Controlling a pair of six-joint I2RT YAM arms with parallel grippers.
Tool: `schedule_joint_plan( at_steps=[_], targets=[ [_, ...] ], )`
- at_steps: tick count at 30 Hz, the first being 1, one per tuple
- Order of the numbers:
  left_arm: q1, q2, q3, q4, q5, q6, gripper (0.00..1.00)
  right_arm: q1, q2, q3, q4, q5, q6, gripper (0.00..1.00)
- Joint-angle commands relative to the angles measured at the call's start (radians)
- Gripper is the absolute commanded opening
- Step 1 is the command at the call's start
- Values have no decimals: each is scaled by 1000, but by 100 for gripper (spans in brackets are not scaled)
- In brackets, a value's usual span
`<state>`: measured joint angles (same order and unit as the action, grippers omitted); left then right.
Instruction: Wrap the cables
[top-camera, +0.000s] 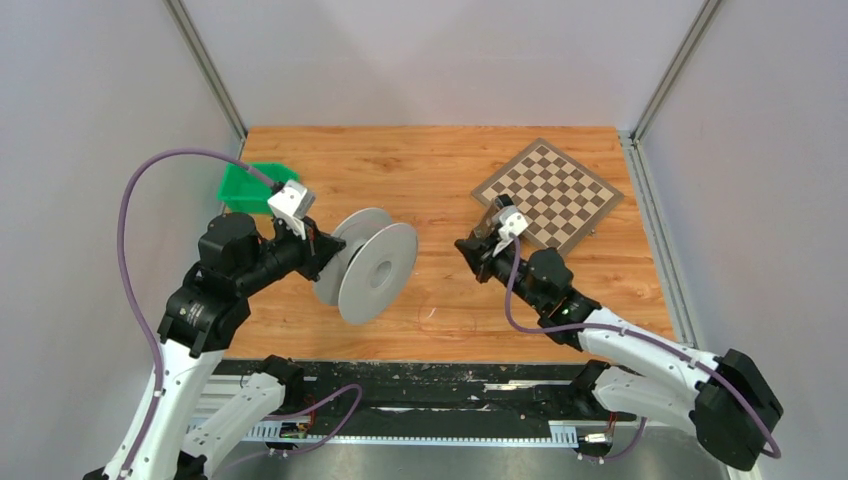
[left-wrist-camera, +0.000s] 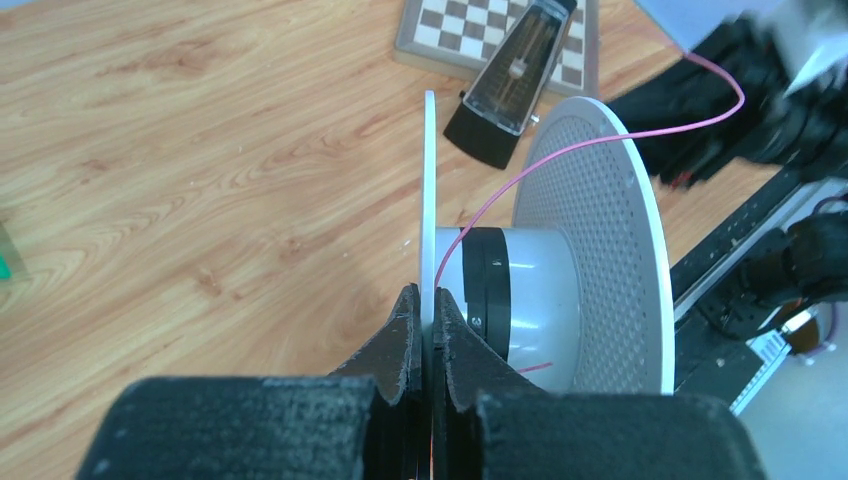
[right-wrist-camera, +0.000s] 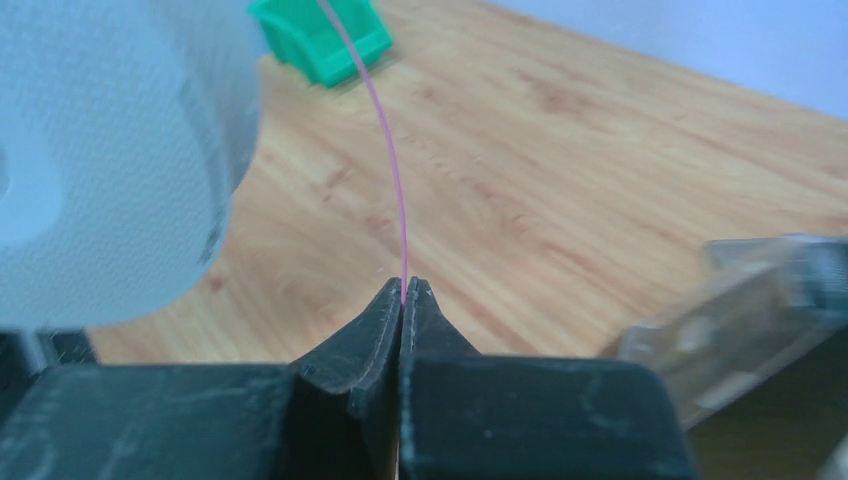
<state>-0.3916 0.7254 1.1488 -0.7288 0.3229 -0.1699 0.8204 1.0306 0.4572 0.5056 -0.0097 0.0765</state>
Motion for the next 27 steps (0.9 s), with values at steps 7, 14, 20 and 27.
schedule_joint_plan(
  at_steps=[7, 14, 20, 27],
  targets=[
    [-1, -22, 46, 26, 129, -22, 0, -176, -88, 61, -196, -21, 9, 0],
    [-3, -24, 29, 152, 190, -223, 0, -175, -148, -77, -111, -186, 110, 0],
    [-3, 1, 16, 243, 250, -300, 0, -175, -158, -97, -166, -159, 133, 0],
    [-3, 40, -14, 295, 135, -336, 0, -171, -235, -144, -153, -264, 232, 0]
  ],
)
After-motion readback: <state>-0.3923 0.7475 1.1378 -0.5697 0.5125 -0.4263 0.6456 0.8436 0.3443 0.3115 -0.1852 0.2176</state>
